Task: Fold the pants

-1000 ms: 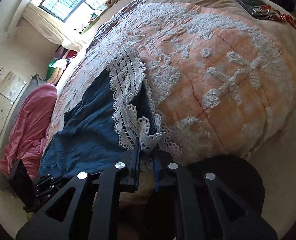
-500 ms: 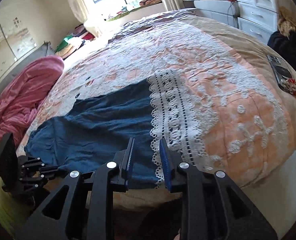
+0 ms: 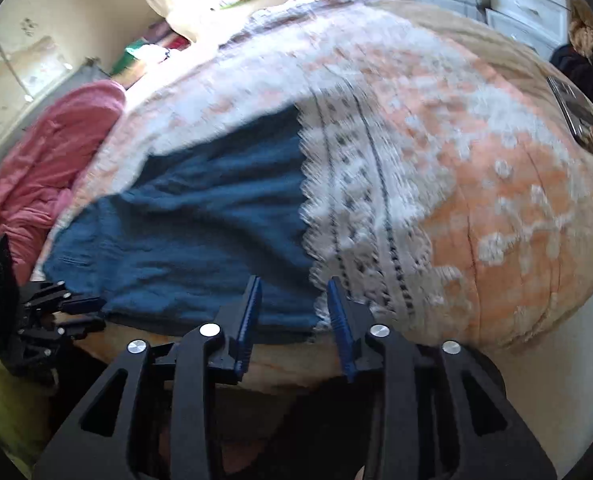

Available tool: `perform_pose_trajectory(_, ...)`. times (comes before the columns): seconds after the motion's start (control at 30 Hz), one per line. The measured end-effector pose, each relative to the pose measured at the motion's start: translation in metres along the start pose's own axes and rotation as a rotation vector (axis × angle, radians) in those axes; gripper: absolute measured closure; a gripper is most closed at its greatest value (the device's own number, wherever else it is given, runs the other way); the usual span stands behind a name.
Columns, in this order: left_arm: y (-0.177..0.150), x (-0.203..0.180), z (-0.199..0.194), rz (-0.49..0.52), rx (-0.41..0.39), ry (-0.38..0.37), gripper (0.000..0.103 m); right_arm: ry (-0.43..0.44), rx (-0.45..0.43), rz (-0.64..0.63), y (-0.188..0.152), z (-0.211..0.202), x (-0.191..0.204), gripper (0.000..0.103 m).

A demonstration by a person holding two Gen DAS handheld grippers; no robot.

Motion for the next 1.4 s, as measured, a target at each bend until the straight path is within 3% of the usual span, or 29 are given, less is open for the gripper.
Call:
perform_pose_trajectory(0.07, 0.014, 0.006, -0.026, -0.019, -0.075, -0.003, 0.053, 0.012, -0.053, -0.023, 0.011, -0.014, 0.005, 0.055)
perform_pose_trajectory(0.13, 0.031, 0.017, -0.047, -0.030, -0.131, 0.028, 0.050, 0.011, -0.101, -0.038, 0.028, -0.023, 0.007, 0.052)
perform_pose_trajectory(0.17, 0.039, 0.027, -0.054, -0.035, -0.146, 0.069, 0.040, 0.004, -0.121, -0.046, 0.038, -0.024, 0.008, 0.052)
perform_pose_trajectory(0.2, 0.047, 0.039, -0.057, -0.038, -0.143, 0.127, 0.035, -0.001, -0.129, -0.051, 0.049, -0.022, 0.009, 0.052)
perform_pose_trajectory(0.27, 0.063, 0.066, -0.050, -0.069, -0.083, 0.214, 0.035, 0.003, -0.136, -0.051, 0.068, -0.015, 0.013, 0.044)
perform_pose_trajectory(0.37, 0.079, 0.105, -0.023, -0.126, -0.006, 0.233, 0.035, -0.012, -0.162, -0.074, 0.096, -0.004, 0.015, 0.041)
perform_pose_trajectory(0.63, 0.077, 0.171, 0.051, -0.235, 0.175, 0.218, 0.050, -0.024, -0.063, -0.005, 0.146, 0.051, -0.028, 0.041)
perform_pose_trajectory(0.73, 0.077, 0.178, 0.065, -0.291, 0.166, 0.152, 0.061, -0.011, -0.010, 0.016, 0.155, 0.076, -0.039, 0.041)
perform_pose_trajectory(0.8, 0.075, 0.180, 0.070, -0.303, 0.174, 0.128, 0.078, -0.010, 0.026, 0.021, 0.154, 0.088, -0.040, 0.041)
perform_pose_trajectory(0.87, 0.073, 0.179, 0.077, -0.286, 0.198, 0.141, 0.085, -0.004, 0.075, 0.015, 0.149, 0.101, -0.040, 0.051)
perform_pose_trajectory(0.9, 0.074, 0.180, 0.079, -0.296, 0.193, 0.145, 0.091, -0.004, 0.077, 0.006, 0.146, 0.104, -0.039, 0.060)
perform_pose_trajectory(0.97, 0.078, 0.184, 0.077, -0.318, 0.163, 0.151, 0.095, -0.023, 0.053, -0.045, 0.141, 0.101, -0.034, 0.067)
perform_pose_trajectory(1.07, 0.084, 0.194, 0.071, -0.354, 0.094, 0.165, 0.097, 0.030, 0.016, -0.061, 0.137, 0.087, -0.028, 0.078)
perform_pose_trajectory(1.17, 0.082, 0.190, 0.076, -0.318, 0.115, 0.176, 0.097, 0.005, -0.035, -0.134, 0.135, 0.077, -0.021, 0.077)
perform_pose_trajectory(1.23, 0.081, 0.187, 0.079, -0.296, 0.137, 0.169, 0.094, -0.033, -0.010, -0.163, 0.132, 0.084, -0.022, 0.072)
perform_pose_trajectory(1.27, 0.080, 0.188, 0.080, -0.300, 0.144, 0.165, 0.085, -0.046, 0.014, -0.151, 0.131, 0.090, -0.026, 0.070)
perform_pose_trajectory(1.3, 0.079, 0.190, 0.080, -0.307, 0.148, 0.168, 0.081, -0.034, 0.032, -0.136, 0.131, 0.095, -0.029, 0.070)
perform_pose_trajectory(1.37, 0.078, 0.191, 0.081, -0.327, 0.139, 0.156, 0.082, -0.006, 0.060, -0.090, 0.133, 0.103, -0.035, 0.069)
perform_pose_trajectory(1.4, 0.078, 0.191, 0.082, -0.334, 0.135, 0.154, 0.087, 0.014, 0.068, -0.059, 0.134, 0.105, -0.037, 0.070)
Point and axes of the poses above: each gripper's, at about its wrist camera, not at the fingertips, and z roughly the way its jaws point, x to its left, y to its top, the point moved 5 cm from there along z, roughly the way its jaws point, and after that the axes turned 8 degrees about z, right-handed, at the moved point
